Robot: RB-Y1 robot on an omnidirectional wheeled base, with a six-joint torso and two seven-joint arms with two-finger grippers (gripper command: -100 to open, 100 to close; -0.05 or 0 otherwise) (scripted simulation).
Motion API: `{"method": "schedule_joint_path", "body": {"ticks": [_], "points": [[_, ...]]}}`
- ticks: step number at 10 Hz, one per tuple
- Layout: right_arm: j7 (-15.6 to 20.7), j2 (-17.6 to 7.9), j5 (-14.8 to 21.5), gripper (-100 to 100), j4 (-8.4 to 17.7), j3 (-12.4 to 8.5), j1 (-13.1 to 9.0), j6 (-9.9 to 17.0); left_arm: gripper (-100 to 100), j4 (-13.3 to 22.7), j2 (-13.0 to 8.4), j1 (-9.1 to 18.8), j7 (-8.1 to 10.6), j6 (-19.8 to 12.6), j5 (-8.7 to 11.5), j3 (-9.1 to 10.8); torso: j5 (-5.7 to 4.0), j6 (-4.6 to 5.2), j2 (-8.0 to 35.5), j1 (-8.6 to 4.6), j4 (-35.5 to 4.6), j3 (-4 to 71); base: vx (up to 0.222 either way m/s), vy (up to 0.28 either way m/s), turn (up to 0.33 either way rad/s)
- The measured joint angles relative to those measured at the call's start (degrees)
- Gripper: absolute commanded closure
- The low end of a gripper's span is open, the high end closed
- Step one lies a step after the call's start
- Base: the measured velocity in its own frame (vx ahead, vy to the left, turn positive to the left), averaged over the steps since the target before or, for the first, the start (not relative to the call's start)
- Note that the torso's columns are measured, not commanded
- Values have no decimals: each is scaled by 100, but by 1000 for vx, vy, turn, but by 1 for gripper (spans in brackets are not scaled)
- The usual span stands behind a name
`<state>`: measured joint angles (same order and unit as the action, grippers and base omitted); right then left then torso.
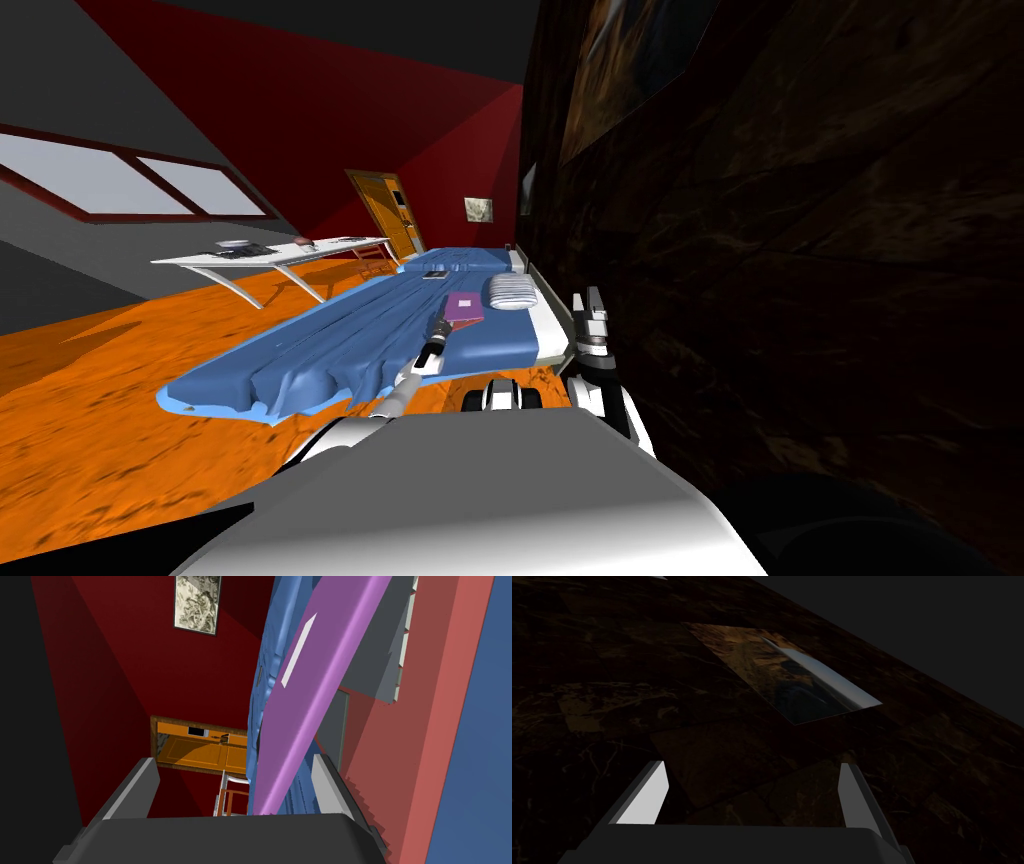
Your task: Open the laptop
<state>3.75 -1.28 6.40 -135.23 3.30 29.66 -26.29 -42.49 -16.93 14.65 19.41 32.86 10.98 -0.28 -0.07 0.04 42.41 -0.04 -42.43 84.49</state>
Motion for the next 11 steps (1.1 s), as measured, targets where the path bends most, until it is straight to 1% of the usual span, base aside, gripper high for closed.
{"method": "schedule_joint_path", "body": {"ticks": [2,3,4,5,6,11], "points": [[0,0,0,0,0,0,0,0,-100,-123,-76,127,-183,-240,299,-76,-1,-7,5,5,0,-3,-86,17,-52],[0,0,0,0,0,0,0,0,-100,-87,-154,243,-234,-333,449,-130,0,-7,2,3,1,-1,-83,14,-48],[0,0,0,0,0,0,0,0,-100,-224,-180,272,-342,-487,602,-144,-1,-3,2,-5,1,-1,-82,10,-50],[0,0,0,0,0,0,0,0,-100,-272,-222,338,-437,-612,752,-183,-2,-3,0,-7,2,0,-35,5,-14],[0,0,0,0,0,0,1,0,0,-269,-225,342,-455,-638,768,-190,-1,-7,-12,-6,7,7,-9,0,2],[0,0,0,0,0,0,1,0,0,-252,-219,321,-454,-653,766,-195,6,-4,-10,4,13,6,0,0,0]]}}
